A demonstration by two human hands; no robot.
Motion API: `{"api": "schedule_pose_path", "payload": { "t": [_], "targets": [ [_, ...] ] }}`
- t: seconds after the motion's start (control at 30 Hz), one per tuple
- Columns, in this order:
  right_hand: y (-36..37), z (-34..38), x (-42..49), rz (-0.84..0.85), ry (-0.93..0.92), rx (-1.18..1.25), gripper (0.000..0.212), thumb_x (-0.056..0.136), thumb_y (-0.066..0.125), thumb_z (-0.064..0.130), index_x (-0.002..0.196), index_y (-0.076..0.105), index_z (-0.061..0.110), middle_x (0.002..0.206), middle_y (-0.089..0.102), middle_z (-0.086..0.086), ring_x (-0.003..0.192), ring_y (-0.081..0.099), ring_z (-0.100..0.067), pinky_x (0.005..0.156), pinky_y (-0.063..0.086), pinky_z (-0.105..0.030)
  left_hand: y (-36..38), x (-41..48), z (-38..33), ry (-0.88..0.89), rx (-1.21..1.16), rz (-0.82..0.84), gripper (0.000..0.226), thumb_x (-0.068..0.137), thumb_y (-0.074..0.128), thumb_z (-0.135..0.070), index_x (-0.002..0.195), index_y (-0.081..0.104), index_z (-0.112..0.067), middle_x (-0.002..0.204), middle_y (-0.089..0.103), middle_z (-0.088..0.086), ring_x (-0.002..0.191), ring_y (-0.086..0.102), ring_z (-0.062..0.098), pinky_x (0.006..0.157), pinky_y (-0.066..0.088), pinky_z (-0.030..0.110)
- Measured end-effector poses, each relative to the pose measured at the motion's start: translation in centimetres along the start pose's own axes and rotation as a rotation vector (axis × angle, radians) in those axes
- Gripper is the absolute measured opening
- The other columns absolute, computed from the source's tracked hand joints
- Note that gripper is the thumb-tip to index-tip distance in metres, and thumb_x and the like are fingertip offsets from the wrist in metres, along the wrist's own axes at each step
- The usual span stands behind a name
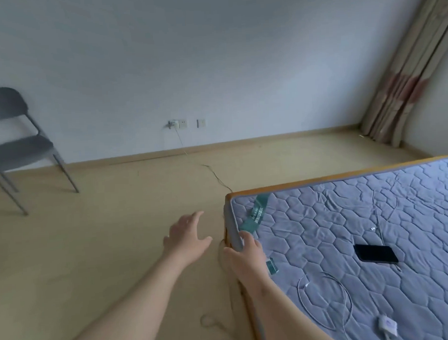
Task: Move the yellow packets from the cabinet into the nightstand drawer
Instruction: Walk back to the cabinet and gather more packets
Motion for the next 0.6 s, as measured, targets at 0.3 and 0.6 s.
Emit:
{"api": "schedule_pose_path", "payload": {
  "t": [0.3, 0.6],
  "targets": [
    [-1.9, 8.5, 16.8, 0.054, -0.083, 0.014, 0.059, 0.085, 0.054, 0.031, 0.141, 0.034, 0.027, 0.146, 0.034, -0.002, 0.13, 0.037, -0.025, 0.105, 0.036, -0.044, -3.8, 15.3, -3.3, -0.074, -0.116, -0.086, 0.065, 0.087, 0.059, -0.038, 0.143, 0.028, -0.031, 0.149, 0.029, -0.005, 0.135, 0.032, 0.022, 0.107, 0.033, 0.042],
    [0.8, 15.6, 32.6, 0.036, -0.041, 0.017, 0.056, 0.086, 0.054, 0.03, 0.139, 0.035, 0.025, 0.142, 0.037, -0.004, 0.124, 0.043, -0.027, 0.102, 0.04, -0.043, -6.9, 32.8, -0.8, -0.079, -0.209, -0.076, 0.064, 0.087, 0.059, -0.035, 0.143, 0.028, -0.03, 0.149, 0.029, -0.003, 0.135, 0.032, 0.023, 0.108, 0.031, 0.041]
  ]
}}
Point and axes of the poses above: each hand's wrist, its own x-axis towards the middle knuckle, its own y-axis out of the palm, z = x × y, the point moved 10 cm from there along x, towards the middle knuckle
